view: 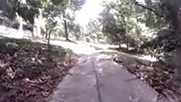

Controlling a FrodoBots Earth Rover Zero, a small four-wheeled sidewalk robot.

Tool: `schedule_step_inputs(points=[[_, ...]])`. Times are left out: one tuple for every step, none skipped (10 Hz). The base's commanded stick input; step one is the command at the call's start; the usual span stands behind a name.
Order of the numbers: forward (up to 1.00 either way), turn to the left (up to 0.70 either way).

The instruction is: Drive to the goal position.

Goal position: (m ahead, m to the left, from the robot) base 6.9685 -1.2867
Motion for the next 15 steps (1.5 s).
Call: schedule_step_inputs(points=[[0.45, 0.00], [0.45, 0.00], [0.45, 0.00], [0.45, 0.00], [0.45, 0.00], [0.45, 0.00], [0.45, 0.00], [0.45, 0.00], [0.45, 0.00], [0.45, 0.00], [0.45, 0.00], [0.45, 0.00], [0.45, 0.00], [0.45, 0.00], [0.45, 0.00]])
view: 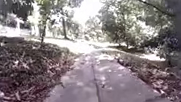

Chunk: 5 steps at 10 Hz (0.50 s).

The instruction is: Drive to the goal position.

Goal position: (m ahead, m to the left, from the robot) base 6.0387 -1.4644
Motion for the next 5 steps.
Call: schedule_step_inputs(points=[[0.45, 0.00], [0.45, 0.00], [0.45, 0.00], [0.45, 0.00], [0.45, 0.00]])
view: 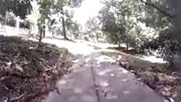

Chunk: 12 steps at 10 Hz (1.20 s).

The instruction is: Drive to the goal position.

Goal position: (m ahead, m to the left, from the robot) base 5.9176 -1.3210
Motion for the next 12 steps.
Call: schedule_step_inputs(points=[[0.45, 0.00], [0.45, 0.00], [0.45, 0.00], [0.45, 0.00], [0.45, 0.00], [0.45, 0.00], [0.45, 0.00], [0.45, 0.00], [0.45, 0.00], [0.45, 0.00], [0.45, 0.00], [0.45, 0.00]])
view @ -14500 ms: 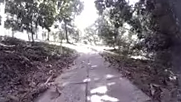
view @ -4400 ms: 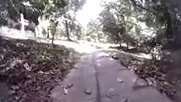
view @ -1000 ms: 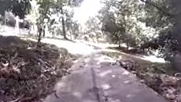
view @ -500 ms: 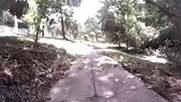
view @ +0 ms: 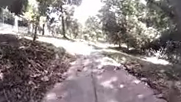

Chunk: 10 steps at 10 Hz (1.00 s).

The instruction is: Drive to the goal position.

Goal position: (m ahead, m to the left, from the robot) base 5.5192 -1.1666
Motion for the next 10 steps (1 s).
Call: schedule_step_inputs(points=[[0.45, 0.00], [0.45, 0.00], [0.45, 0.00], [0.45, 0.00], [0.45, 0.00], [0.45, 0.00], [0.45, 0.00], [0.45, 0.00], [0.45, 0.00], [0.45, 0.00]])
